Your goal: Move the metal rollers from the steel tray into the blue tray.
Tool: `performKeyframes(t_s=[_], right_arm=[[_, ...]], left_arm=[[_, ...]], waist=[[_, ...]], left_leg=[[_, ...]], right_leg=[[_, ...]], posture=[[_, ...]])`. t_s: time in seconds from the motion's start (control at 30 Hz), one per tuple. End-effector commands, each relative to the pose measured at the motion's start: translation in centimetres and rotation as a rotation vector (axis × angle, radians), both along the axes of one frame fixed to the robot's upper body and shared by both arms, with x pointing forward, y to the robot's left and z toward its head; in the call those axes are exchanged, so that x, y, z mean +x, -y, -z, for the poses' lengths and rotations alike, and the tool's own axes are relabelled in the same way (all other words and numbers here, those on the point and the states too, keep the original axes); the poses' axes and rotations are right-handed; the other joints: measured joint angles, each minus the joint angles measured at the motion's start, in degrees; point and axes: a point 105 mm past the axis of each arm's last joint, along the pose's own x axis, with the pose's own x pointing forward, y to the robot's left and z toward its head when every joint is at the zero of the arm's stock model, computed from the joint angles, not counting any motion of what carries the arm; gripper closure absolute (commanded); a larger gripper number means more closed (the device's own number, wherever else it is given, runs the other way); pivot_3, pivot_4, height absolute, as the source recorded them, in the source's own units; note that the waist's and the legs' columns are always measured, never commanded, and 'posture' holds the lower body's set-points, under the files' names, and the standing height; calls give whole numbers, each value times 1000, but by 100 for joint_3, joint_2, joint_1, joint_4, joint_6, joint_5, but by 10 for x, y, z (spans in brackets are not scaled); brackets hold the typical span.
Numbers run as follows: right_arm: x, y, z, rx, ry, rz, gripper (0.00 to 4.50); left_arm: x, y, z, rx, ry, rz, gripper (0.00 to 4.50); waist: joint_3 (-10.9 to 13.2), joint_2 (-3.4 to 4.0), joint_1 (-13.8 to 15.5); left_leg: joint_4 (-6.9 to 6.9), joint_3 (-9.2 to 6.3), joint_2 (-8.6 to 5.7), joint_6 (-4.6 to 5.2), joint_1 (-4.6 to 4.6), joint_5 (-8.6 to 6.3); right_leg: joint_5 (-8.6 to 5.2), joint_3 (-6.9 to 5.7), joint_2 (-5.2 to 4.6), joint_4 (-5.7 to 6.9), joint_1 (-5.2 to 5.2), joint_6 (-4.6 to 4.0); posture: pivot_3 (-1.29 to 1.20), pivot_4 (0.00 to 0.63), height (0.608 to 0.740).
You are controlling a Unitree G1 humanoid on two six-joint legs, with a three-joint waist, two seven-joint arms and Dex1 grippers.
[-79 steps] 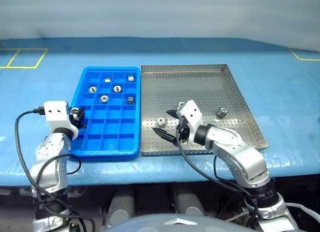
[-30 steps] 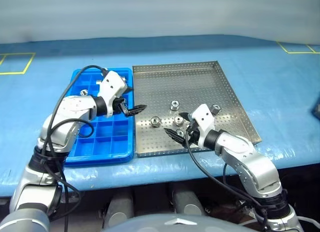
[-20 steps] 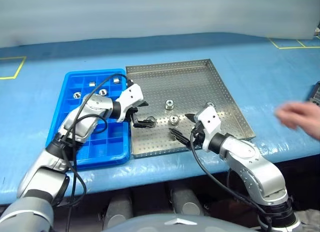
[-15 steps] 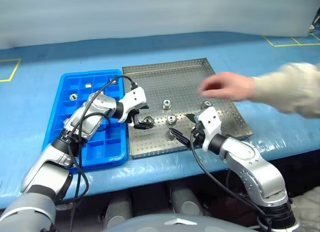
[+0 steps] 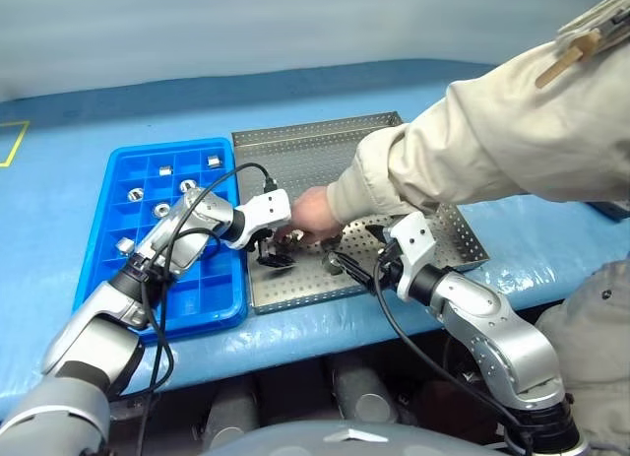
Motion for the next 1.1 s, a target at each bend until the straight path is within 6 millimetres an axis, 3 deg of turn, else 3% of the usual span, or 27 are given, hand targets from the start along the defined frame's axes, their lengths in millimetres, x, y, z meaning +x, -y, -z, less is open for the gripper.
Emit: performKeyframes(t_s=[0.03,1.1], right_arm=[[0,-2,-14,19,57,-14,0],[4,-7,-16,9,67,-50,0]], left_arm=[[2,-1,-7,-4,38,1,49],[0,-6,-9,-18,41,-24,49]], waist=[[0,0,-1],[0,1,-5]], left_leg=[[0,0,0,0,0,0],[0,1,2,1,4,0]], right_leg=[[0,0,0,0,0,0],[1,3,3,6,0,2]], posture=[[-221,150,740],[-203,150,740]])
